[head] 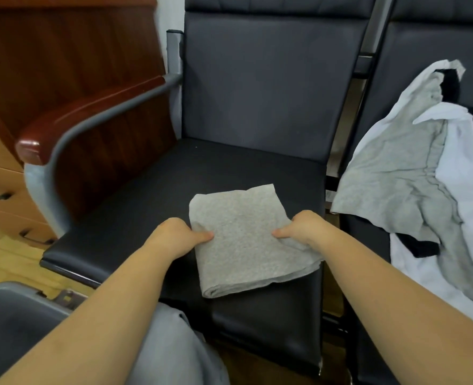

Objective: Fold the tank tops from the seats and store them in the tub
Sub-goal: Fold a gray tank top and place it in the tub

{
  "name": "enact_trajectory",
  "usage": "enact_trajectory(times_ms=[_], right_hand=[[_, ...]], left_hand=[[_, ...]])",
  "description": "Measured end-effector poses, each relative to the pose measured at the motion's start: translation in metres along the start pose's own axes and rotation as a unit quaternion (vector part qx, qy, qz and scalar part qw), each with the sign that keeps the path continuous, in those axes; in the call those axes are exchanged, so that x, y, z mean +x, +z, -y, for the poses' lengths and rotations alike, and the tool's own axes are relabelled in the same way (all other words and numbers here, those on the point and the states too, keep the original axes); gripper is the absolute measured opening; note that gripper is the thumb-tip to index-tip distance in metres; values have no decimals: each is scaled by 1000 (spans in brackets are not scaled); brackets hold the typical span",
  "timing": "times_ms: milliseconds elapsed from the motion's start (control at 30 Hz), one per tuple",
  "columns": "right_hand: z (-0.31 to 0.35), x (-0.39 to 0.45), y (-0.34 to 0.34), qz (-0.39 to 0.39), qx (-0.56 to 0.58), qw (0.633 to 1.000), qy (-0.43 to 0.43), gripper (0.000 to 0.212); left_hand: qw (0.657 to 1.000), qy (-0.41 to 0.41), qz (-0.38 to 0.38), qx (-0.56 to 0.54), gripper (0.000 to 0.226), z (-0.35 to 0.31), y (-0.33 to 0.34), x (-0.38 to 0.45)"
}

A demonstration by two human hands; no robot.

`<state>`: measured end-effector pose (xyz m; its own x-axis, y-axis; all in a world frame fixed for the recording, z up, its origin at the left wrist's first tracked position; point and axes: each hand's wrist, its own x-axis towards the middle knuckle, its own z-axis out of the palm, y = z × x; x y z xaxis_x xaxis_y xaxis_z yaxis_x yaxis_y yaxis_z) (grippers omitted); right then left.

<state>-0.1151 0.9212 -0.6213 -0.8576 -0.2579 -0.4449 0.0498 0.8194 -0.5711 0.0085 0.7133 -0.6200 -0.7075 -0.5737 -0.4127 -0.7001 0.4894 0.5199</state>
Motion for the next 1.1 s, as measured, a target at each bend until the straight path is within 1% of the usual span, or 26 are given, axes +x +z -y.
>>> enact_trajectory(times_ms=[67, 133, 167, 233, 267, 300, 367, 400, 433, 500, 567, 633, 867, 967, 1100], right_hand=[[-4, -2, -1, 15, 66, 998, -14, 45], [-6, -6, -2, 25, 133, 990, -31, 32], [-6, -9, -4, 33, 164, 985, -30, 28], [-6, -13, -4, 40, 195, 979, -35, 25], [-6, -15, -4, 30, 192, 980, -43, 27], [-7, -17, -4, 19, 183, 982, -55, 34], [-9, -21, -4, 9, 150, 985, -89, 59], [-10, -24, -4, 15, 134, 985, -107, 66], [-11, -27, -4, 23, 121, 985, -121, 65], [-15, -31, -4, 36, 95, 986, -130, 58], [-18, -35, -5, 37, 80, 988, -125, 54], [-19, -40, -6, 35, 94, 988, -116, 55], [-19, -58, -16, 44, 160, 980, -109, 58], [-13, -69, -21, 44, 168, 977, -125, 58], [-1, -82, -22, 28, 185, 971, -151, 58]], left_hand=[[1000, 19, 3, 11, 44, 1, -1, -2], [999, 42, -2, -15, 39, 1, -3, -1], [997, 48, -7, -55, 34, 2, -2, 0], [988, 33, -5, -148, 22, 3, -2, 0], [983, 26, 5, -184, 25, 4, -3, 0], [976, 30, 23, -212, 36, 5, -3, 1], [961, 69, 92, -252, 69, 9, -4, 0], [952, 90, 134, -259, 84, 12, -4, 0], [946, 111, 168, -255, 92, 13, -3, 0], [942, 142, 199, -229, 90, 15, -2, -2], [944, 154, 202, -210, 83, 16, -1, -4], [942, 161, 205, -211, 82, 15, -1, -7], [924, 167, 224, -261, 87, 22, 0, -19], [918, 176, 216, -281, 86, 27, -4, -26], [921, 174, 180, -299, 86, 44, -21, -31]])
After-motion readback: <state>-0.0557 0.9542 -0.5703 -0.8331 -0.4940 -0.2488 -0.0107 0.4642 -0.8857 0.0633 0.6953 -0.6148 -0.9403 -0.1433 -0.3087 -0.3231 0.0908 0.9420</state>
